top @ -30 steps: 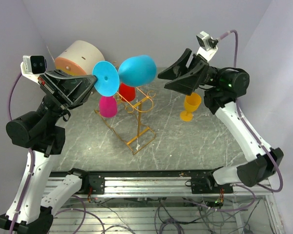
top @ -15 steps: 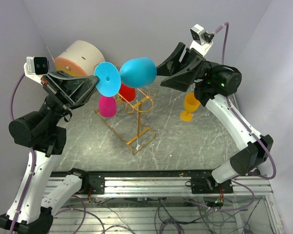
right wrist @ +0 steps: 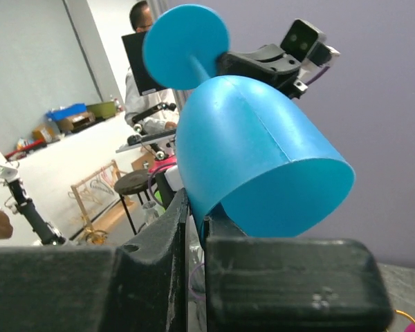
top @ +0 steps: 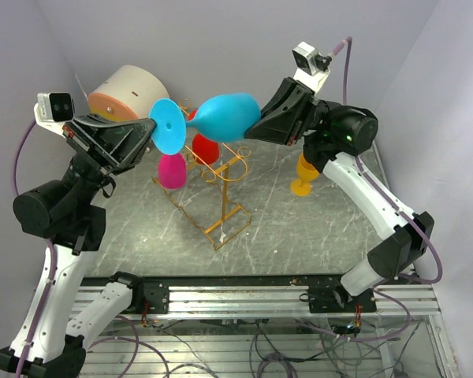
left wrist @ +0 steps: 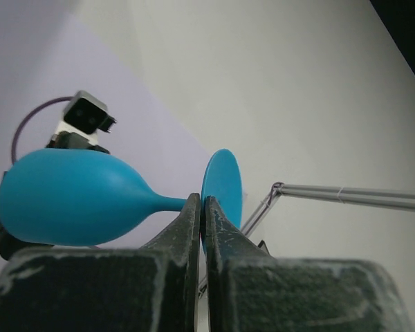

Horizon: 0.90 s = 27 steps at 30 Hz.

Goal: Take the wine glass off the wine glass rack

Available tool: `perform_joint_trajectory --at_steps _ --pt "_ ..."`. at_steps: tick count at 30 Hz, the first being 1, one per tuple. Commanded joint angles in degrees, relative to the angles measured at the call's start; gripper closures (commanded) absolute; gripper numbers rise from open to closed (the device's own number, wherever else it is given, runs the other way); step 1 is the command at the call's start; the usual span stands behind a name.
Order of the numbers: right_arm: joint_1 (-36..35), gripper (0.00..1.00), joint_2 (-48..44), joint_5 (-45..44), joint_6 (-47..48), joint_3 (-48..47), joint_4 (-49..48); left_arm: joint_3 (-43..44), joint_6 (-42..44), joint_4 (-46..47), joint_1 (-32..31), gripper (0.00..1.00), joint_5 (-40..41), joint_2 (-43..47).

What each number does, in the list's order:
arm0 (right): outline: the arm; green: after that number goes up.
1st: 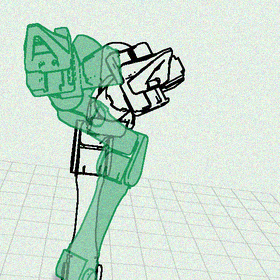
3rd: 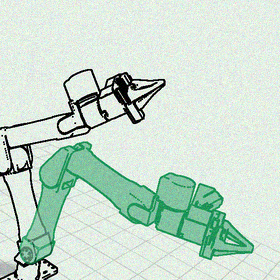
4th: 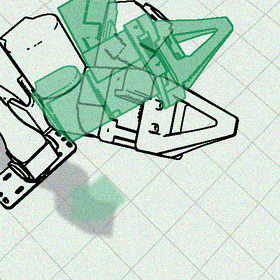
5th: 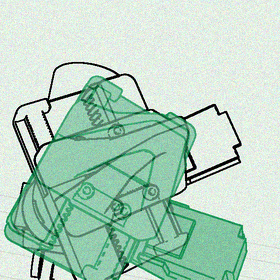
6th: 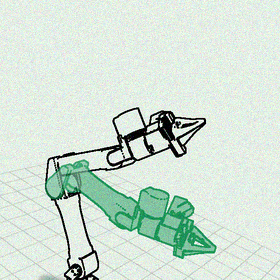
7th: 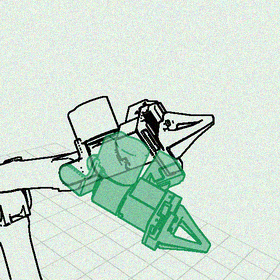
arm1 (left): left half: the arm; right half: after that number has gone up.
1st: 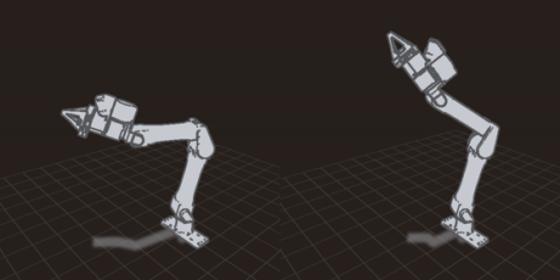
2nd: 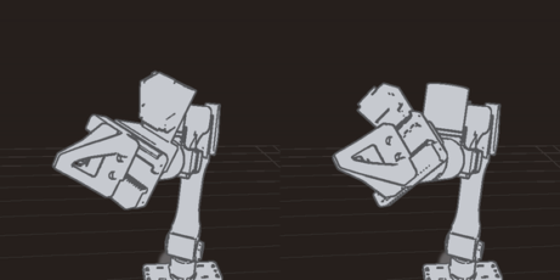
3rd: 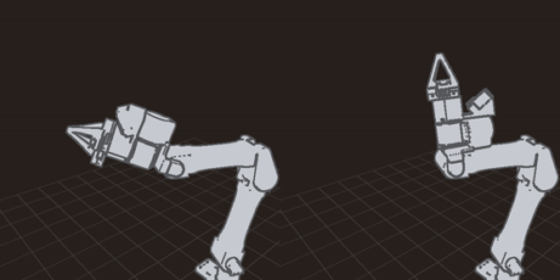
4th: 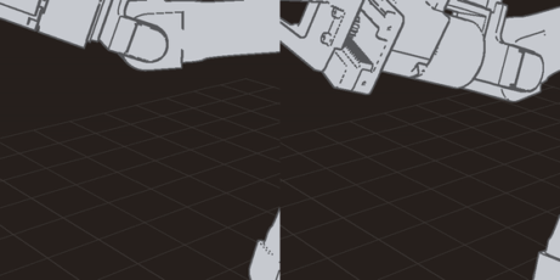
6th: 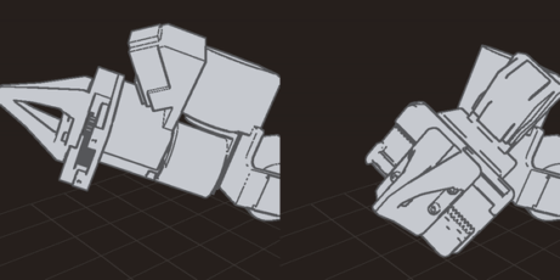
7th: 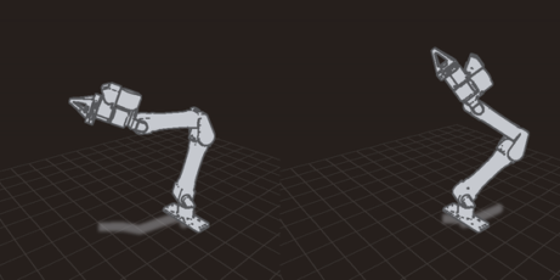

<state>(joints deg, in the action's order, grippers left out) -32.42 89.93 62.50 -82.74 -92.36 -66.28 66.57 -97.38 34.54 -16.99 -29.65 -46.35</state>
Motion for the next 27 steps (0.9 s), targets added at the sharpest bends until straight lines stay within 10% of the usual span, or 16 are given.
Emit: perform_joint_trajectory --at_steps 1,8,14,23,27 --pt "-0.4 1.0 -2.2 -0.6 2.7 -0.7 1.1 0.7 4.9 -4.4 -0.2 0.9 -0.7 1.4" --pt "0.5 1.0 -13.7 -4.8 33.8 -2.2 41.8 5.4 26.0 -37.9 -0.2 0.48 7.7 6.8" --pt "0.7 1.0 -18.1 -34.5 62.6 -15.9 80.6 8.5 42.0 -60.9 -0.2 0.47 23.5 11.3" --pt "1.2 1.0 -2.5 -96.6 73.8 -34.9 106.6 6.4 54.6 -76.3 -0.1 0.51 33.9 12.4" --pt "16.4 1.0 5.0 -88.9 67.6 -42.2 118.6 4.0 58.8 -80.7 -0.1 0.53 37.5 11.6"
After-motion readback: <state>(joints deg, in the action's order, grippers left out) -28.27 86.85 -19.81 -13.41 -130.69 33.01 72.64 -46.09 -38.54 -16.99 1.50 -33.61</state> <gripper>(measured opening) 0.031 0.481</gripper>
